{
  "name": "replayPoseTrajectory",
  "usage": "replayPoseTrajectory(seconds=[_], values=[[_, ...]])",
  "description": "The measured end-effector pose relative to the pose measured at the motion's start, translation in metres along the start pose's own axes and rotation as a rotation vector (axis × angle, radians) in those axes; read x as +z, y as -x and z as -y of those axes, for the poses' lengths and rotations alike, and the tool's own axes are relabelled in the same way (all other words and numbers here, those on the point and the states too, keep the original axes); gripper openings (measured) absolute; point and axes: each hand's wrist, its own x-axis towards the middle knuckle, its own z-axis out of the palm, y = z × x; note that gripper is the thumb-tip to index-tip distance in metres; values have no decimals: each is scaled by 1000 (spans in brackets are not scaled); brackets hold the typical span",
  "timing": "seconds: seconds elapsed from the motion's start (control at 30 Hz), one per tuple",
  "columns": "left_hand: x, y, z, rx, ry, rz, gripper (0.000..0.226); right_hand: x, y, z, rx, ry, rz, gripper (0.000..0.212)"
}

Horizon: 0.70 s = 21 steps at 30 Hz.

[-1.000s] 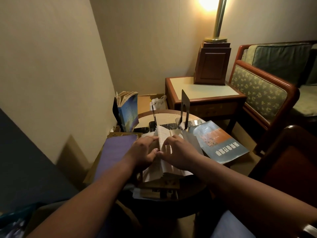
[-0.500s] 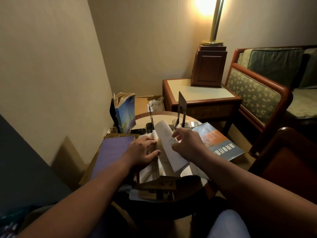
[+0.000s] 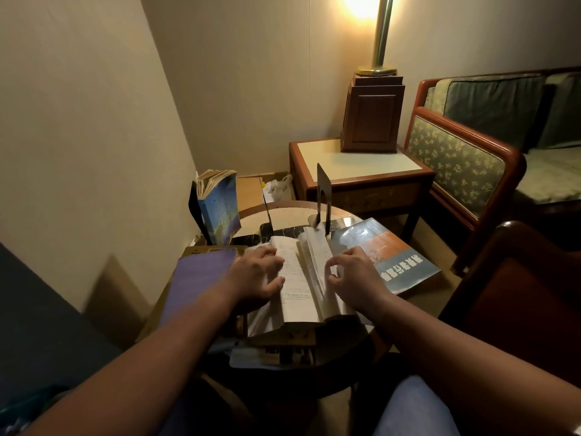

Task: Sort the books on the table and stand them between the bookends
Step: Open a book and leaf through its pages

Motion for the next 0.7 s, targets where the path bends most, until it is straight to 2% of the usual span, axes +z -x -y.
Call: replayPoseTrajectory(seconds=[0.17, 0.3, 0.33, 0.47, 0.5, 0.63, 0.7], values=[[-5, -7, -2, -14, -55, 48, 76, 5, 1, 1, -46, -42, 78, 27], [-3, -10, -8, -40, -90, 79, 75, 0, -1, 0, -35, -36, 141, 47], [-3, -11, -11, -42, -104, 85, 73, -4, -2, 0, -40, -44, 135, 46], [-6, -16, -22, -4, -188, 86, 55, -21, -8, -10, 2, -143, 52, 15], [-7, -17, -27, 24, -211, 83, 56, -24, -9, -15, 15, -146, 43, 16], [-9, -29, -54, 128, -244, 176, 60, -22, -10, -35, 146, -250, 17, 53], [-8, -37, -65, 106, -203, 248, 57, -15, -7, -42, 190, -236, 3, 60]])
